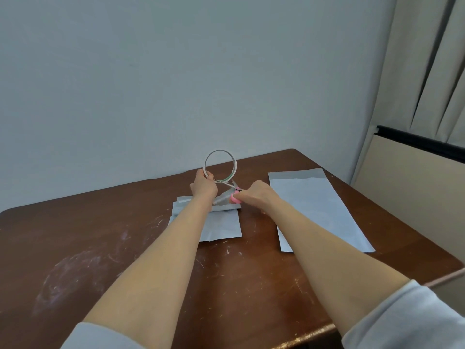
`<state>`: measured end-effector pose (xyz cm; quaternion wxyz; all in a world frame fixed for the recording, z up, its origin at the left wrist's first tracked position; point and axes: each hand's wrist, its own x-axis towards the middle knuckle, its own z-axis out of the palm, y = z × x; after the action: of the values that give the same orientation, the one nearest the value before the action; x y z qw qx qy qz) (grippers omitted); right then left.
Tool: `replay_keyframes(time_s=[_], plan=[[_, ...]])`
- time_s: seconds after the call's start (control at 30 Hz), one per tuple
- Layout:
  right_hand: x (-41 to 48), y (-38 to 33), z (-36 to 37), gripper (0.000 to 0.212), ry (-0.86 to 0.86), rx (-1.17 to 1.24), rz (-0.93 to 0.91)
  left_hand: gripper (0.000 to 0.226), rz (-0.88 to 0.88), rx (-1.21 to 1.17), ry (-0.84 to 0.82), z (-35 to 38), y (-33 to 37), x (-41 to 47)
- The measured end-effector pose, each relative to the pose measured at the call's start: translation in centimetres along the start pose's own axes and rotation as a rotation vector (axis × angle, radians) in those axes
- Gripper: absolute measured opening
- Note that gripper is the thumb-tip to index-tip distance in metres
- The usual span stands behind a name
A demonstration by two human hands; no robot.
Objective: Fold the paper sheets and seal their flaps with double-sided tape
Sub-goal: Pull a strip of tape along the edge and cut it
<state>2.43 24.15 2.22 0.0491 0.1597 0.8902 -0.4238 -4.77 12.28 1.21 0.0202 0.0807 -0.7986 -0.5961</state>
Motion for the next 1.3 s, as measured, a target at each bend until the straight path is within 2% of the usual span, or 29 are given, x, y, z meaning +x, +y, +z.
replay_keyframes(time_s=[0.13, 0.3, 0.67, 0.8, 0.9, 1.07, 1.3], plan=[[0.1, -0.5, -0.8, 0.020, -0.018, 0.052, 0.016, 0.024, 0.012, 0.014, 0.008, 0.3, 0.1, 0.1], [0.8, 0.6, -1.0, 0.031, 0.067, -0.067, 0.006, 0.025, -0.005, -0.003, 0.012, 0.4, 0.7, 0.2], [2.8, 1.0, -2.2, 0.015, 0.119, 0.038, -0.028, 0.022, 0.003, -0.199, 0.082, 0.7, 3.3, 1.6], [4.5, 1.6, -2.8, 0.029, 0.243, 0.145, 0.065, 0.022, -0.034, -0.313, 0.146, -0.1, 4.4, 2.8], [5.4, 1.9, -3.4, 0.018, 0.287, 0.117, 0.079, 0.020, -0.051, -0.276, 0.082, -0.5, 4.6, 4.0], [9.0, 1.3, -2.9, 0.021, 0.372, 0.063, 0.064, 0.009, -0.051, -0.169, -0.092, 1.5, 4.1, 5.2], [14.2, 1.5, -1.8, 0.028, 0.406, 0.077, 0.104, 0.027, -0.083, -0.087, -0.135, 3.5, 2.3, 8.9]])
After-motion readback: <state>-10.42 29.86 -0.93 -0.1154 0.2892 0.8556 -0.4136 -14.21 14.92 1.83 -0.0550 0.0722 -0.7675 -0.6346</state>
